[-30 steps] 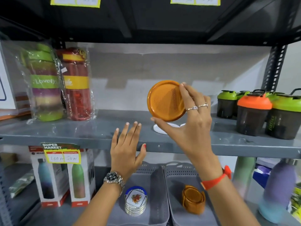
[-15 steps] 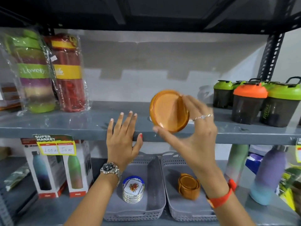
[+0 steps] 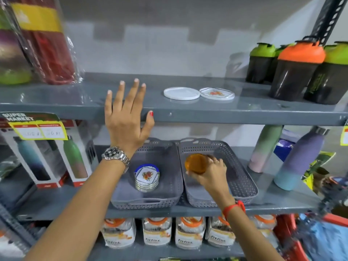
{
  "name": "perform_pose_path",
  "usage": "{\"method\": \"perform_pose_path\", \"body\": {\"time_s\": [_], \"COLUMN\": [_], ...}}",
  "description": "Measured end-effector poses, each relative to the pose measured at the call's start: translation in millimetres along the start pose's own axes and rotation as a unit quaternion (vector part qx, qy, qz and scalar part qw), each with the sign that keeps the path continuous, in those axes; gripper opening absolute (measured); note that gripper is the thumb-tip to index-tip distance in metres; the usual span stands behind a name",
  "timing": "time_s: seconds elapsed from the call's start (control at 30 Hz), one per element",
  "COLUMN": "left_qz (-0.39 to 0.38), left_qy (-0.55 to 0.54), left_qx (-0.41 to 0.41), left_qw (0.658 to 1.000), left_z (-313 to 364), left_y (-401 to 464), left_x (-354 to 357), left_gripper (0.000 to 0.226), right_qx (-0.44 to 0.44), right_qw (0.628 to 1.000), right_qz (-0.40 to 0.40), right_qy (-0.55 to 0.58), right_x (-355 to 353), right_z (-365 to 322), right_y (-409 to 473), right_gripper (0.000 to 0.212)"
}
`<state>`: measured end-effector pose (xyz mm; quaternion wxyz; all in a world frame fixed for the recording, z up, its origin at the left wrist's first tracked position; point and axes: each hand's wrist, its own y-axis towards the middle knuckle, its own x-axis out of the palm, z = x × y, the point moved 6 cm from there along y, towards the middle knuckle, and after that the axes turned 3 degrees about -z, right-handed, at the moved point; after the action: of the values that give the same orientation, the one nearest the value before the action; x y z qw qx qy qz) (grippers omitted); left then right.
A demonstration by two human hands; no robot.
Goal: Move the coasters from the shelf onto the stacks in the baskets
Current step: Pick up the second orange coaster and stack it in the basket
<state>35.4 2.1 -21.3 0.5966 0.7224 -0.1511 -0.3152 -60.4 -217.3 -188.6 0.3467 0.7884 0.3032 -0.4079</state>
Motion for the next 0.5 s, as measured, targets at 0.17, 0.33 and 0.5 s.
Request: {"method": "perform_pose_path", "body": {"time_s": [0.17,0.33,0.5], "left_qz": [0.016,0.039,0.063], "left_qy": [0.007,0.024,0.036], "left_qx": [-0.005,-0.003,-0.003], "left_qw": [1.0,0.999,0.997], "left_z": [-1,-2,-2], "left_y": [-2,-2,-3], "left_x": [1,2,3], "left_gripper": [0.056,0.055,0.054], "right_qx": [0.124,0.159,0.178], "right_qw": [0.99,0.98,0.971], "right_qz": [-0.056,-0.112,-0.147], "right_qy": [-0.025,-0.044,-0.066], "right_x": [35,55,72], "right_z": [56,72,79], "right_y": [42,62,64], "right_gripper": [0.068,0.078,0.081]}}
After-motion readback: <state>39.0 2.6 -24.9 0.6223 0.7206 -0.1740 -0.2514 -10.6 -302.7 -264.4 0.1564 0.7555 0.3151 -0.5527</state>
